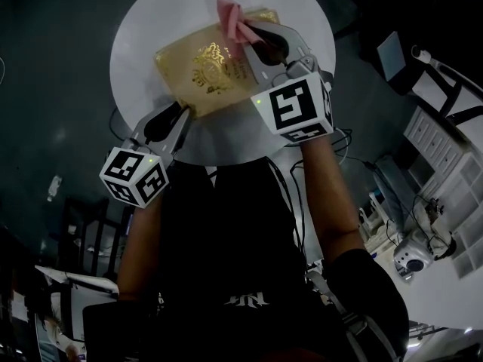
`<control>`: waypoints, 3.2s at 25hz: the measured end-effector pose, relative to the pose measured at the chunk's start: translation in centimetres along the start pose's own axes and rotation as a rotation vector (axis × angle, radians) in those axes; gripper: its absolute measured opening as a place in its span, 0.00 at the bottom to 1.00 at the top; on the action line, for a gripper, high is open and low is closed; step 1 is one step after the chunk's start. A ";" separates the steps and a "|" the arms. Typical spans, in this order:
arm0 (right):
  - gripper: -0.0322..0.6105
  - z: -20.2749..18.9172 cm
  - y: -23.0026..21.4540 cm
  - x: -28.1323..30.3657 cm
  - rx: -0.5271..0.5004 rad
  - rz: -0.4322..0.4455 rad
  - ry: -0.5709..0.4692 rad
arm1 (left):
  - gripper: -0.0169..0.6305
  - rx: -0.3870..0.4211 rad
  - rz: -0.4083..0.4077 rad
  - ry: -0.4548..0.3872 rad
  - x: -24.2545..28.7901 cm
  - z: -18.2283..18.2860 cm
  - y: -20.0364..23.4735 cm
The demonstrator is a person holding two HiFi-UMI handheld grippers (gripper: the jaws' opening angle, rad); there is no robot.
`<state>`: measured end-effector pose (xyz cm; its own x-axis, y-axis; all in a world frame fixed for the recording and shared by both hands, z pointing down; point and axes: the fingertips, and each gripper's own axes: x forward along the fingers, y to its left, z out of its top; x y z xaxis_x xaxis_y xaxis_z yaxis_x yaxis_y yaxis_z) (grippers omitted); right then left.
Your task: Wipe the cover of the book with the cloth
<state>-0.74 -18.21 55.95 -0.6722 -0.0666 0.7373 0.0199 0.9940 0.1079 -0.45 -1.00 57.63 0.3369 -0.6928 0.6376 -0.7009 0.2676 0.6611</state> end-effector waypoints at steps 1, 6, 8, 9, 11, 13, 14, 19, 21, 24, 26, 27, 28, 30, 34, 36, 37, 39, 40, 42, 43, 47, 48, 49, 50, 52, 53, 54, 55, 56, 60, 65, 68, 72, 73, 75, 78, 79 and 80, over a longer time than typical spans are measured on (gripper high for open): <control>0.07 -0.2 -0.3 -0.1 0.005 -0.006 0.001 | 0.15 0.002 0.002 0.000 0.0 0.0 0.0; 0.07 -0.9 -1.9 -0.7 0.030 -0.038 0.009 | 0.15 0.006 0.007 -0.003 0.0 0.1 0.0; 0.07 -1.2 -2.5 -0.8 0.039 -0.049 0.011 | 0.15 0.005 0.007 -0.004 0.0 0.1 0.0; 0.07 -1.3 -2.7 -0.9 0.041 -0.055 0.012 | 0.15 0.005 0.007 -0.004 0.0 0.1 0.0; 0.07 -1.5 -3.2 -1.1 0.043 -0.066 0.015 | 0.15 0.005 0.007 -0.004 0.0 0.0 0.0; 0.07 -1.7 -3.5 -1.2 0.043 -0.075 0.018 | 0.15 0.005 0.007 -0.005 0.0 0.0 0.0; 0.07 -1.8 -3.7 -1.3 0.044 -0.078 0.020 | 0.15 0.005 0.006 -0.006 -0.1 0.0 0.0; 0.07 -3.0 -5.4 -1.8 0.056 -0.115 0.047 | 0.15 0.003 0.009 -0.016 -0.1 0.0 0.0; 0.07 -4.5 -6.6 -2.1 0.092 -0.141 0.091 | 0.15 0.000 0.010 -0.020 0.0 0.0 0.0; 0.07 -6.4 -8.4 -3.2 0.163 -0.206 0.115 | 0.15 -0.005 0.010 -0.026 -0.1 0.0 0.0; 0.07 -6.0 -9.0 -4.6 0.175 -0.249 0.079 | 0.15 -0.008 0.008 -0.028 -0.1 -0.1 0.0; 0.07 -5.2 -9.1 -5.3 0.170 -0.265 0.050 | 0.15 -0.008 0.007 -0.029 -0.1 -0.1 0.0; 0.07 -4.2 -8.8 -6.0 0.157 -0.275 0.016 | 0.15 -0.009 0.005 -0.030 -0.1 -0.1 0.1; 0.07 -1.5 -7.6 -6.8 0.116 -0.265 -0.060 | 0.15 -0.013 0.000 -0.032 0.0 -0.1 0.1; 0.07 4.2 -2.4 -6.6 0.055 -0.137 -0.191 | 0.15 -0.014 -0.008 -0.030 0.0 -0.1 0.1; 0.07 6.3 0.4 -5.8 0.055 -0.062 -0.220 | 0.15 -0.014 -0.007 -0.030 -0.1 -0.1 0.2; 0.07 6.9 1.7 -5.4 0.058 -0.030 -0.224 | 0.15 -0.015 -0.006 -0.031 0.0 -0.1 0.2; 0.07 7.4 4.0 -4.5 0.073 0.028 -0.208 | 0.15 -0.015 -0.004 -0.033 0.0 -0.1 0.1; 0.07 7.4 5.2 -4.1 0.084 0.056 -0.192 | 0.15 -0.015 -0.003 -0.033 0.0 -0.1 0.1; 0.07 7.3 7.6 -3.2 0.098 0.108 -0.155 | 0.15 -0.016 -0.004 -0.034 -0.2 -0.3 0.2; 0.07 7.3 8.8 -2.7 0.099 0.130 -0.141 | 0.15 -0.016 -0.004 -0.035 -0.2 -0.3 0.3; 0.07 7.4 12.4 -0.8 0.061 0.185 -0.138 | 0.15 -0.014 -0.003 -0.038 -0.2 -0.1 0.2; 0.07 7.3 13.1 -0.3 0.050 0.193 -0.136 | 0.15 -0.013 -0.003 -0.038 -0.2 -0.1 0.2; 0.07 7.1 13.6 0.1 0.042 0.199 -0.127 | 0.15 -0.012 -0.002 -0.039 -0.2 -0.1 0.2; 0.07 6.8 14.1 0.5 0.036 0.201 -0.114 | 0.15 -0.011 -0.002 -0.040 -0.2 -0.1 0.2; 0.07 6.3 14.6 1.1 0.018 0.201 -0.081 | 0.15 -0.009 -0.001 -0.041 -0.2 -0.1 0.1; 0.07 6.0 14.8 1.3 0.006 0.201 -0.064 | 0.15 -0.008 0.000 -0.042 -0.2 -0.1 0.1; 0.07 5.7 15.0 1.6 -0.005 0.203 -0.048 | 0.15 -0.006 0.000 -0.043 -0.3 -0.1 0.1; 0.07 5.5 15.1 1.8 -0.013 0.207 -0.033 | 0.15 -0.005 0.001 -0.043 -0.2 -0.1 0.1; 0.07 5.1 15.1 2.0 -0.019 0.211 -0.021 | 0.15 -0.004 0.002 -0.043 -0.1 0.0 0.1; 0.07 4.7 15.0 2.4 -0.049 0.209 -0.008 | 0.15 -0.001 0.004 -0.040 0.2 0.0 0.2; 0.07 5.0 15.4 2.3 -0.045 0.203 -0.014 | 0.15 0.006 0.006 -0.041 -0.7 -0.1 0.5; 0.07 4.6 14.7 2.1 -0.049 0.192 -0.012 | 0.15 0.008 0.008 -0.040 -0.5 0.0 0.5; 0.07 4.0 13.6 1.7 -0.040 0.172 -0.007 | 0.15 0.012 0.008 -0.038 -0.5 -0.1 0.4; 0.07 3.9 13.3 1.6 -0.037 0.167 -0.006 | 0.15 0.013 0.008 -0.038 -0.5 -0.1 0.5; 0.07 3.6 12.7 1.4 -0.032 0.156 -0.003 | 0.15 0.016 0.009 -0.036 -0.6 -0.1 0.4; 0.07 3.0 11.5 1.1 -0.021 0.140 0.001 | 0.15 0.016 0.012 -0.035 -0.4 -0.1 0.3; 0.07 2.8 11.1 1.0 -0.017 0.134 0.003 | 0.15 0.017 0.013 -0.035 -0.4 0.0 0.3; 0.07 2.6 10.7 0.9 -0.013 0.128 0.004 | 0.15 0.018 0.014 -0.035 -0.3 0.0 0.3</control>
<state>-3.11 -7.39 56.05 -0.6603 0.0605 0.7485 0.1148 0.9932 0.0210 -0.76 -0.68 57.60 0.3049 -0.7119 0.6327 -0.7167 0.2660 0.6447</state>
